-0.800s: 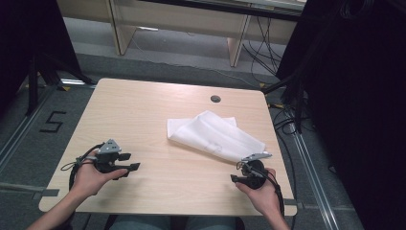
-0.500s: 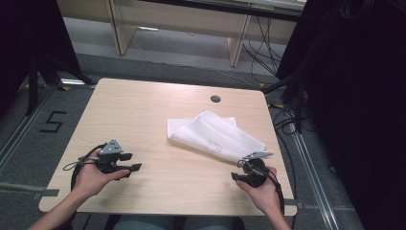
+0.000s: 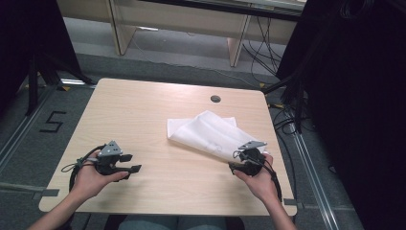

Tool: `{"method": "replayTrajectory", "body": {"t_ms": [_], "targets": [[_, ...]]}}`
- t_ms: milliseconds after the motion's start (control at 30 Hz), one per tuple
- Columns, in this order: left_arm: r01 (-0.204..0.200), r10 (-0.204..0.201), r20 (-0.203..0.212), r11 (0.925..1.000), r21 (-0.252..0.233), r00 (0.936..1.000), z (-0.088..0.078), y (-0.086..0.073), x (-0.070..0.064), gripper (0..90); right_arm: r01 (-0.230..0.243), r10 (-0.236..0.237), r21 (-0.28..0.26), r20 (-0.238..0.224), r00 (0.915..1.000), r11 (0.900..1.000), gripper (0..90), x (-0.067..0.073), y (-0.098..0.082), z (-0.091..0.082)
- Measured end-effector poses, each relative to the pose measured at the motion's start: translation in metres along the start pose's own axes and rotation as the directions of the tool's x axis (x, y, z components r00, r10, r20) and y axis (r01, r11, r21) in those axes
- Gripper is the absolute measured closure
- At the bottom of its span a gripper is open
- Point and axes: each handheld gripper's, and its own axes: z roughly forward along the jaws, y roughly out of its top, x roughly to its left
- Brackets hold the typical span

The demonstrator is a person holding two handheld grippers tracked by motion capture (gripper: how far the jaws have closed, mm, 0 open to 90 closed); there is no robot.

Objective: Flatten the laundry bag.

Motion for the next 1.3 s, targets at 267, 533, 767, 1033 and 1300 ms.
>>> {"method": "replayTrajectory", "body": {"t_ms": [267,533,767,1033,1300], "targets": [[-0.005,0.005,0.0,0.9999,0.014,1.0,0.002,0.0,0.001,41.6,0.067,-0.068,0.044,0.002,0.9977,0.997,21.6,-0.011,0.042,0.04],[-0.012,0.012,0.012,0.9996,0.024,0.9999,0.002,0.0,0.0,41.5,0.029,-0.028,0.084,-0.014,0.9995,0.996,36.6,-0.017,0.06,0.069],[-0.001,0.001,0.009,1.0,0.008,1.0,0.001,-0.001,0.001,41.5,0.027,-0.018,0.129,-0.074,0.9971,0.991,78.5,-0.014,0.062,0.084],[-0.017,0.017,0.006,0.9995,0.025,0.9998,0.003,-0.002,-0.001,41.5,0.031,-0.019,0.133,-0.093,0.9955,0.991,90.0,-0.011,0.06,0.081],[-0.017,0.017,0.013,0.9992,0.035,0.9998,0.003,-0.001,0.0,41.6,0.03,-0.017,0.113,-0.116,0.9931,0.993,90.0,0.001,0.062,0.069]]}}
